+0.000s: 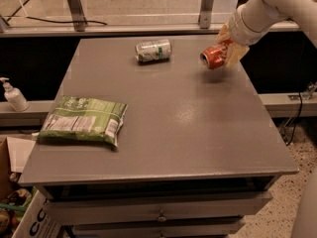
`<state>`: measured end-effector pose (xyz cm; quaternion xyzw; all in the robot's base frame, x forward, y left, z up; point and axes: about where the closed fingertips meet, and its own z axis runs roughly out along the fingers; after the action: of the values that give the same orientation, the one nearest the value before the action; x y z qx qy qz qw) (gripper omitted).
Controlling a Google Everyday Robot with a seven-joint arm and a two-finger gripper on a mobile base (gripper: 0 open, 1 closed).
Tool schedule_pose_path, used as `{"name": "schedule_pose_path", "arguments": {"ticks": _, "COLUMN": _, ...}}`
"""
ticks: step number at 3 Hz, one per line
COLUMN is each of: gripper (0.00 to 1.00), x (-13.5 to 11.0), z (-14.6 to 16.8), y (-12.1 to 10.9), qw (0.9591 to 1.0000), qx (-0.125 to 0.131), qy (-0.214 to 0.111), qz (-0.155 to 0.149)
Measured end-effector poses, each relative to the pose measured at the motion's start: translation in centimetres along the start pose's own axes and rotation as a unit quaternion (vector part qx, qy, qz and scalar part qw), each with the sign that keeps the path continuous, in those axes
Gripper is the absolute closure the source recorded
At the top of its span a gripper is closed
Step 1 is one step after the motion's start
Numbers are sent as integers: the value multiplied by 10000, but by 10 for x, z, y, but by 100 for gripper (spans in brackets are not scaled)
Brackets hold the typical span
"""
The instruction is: Move coke can near 7up can
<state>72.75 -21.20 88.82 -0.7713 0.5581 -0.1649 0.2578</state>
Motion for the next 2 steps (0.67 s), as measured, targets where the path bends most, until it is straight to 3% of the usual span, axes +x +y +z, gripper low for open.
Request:
{"name": "schedule_pose_path", "arguments": {"ticks": 1, "gripper": 100, "x": 3, "z": 17, "y": -28, "qw": 9990, "qx": 273, "qy": 53, "qz": 344}}
{"name": "schedule_pose_path", "arguments": {"ticks": 2, "gripper": 100, "x": -4, "z": 35, "y": -46, "qw": 9977, "qx": 352, "qy": 28, "qz": 572}}
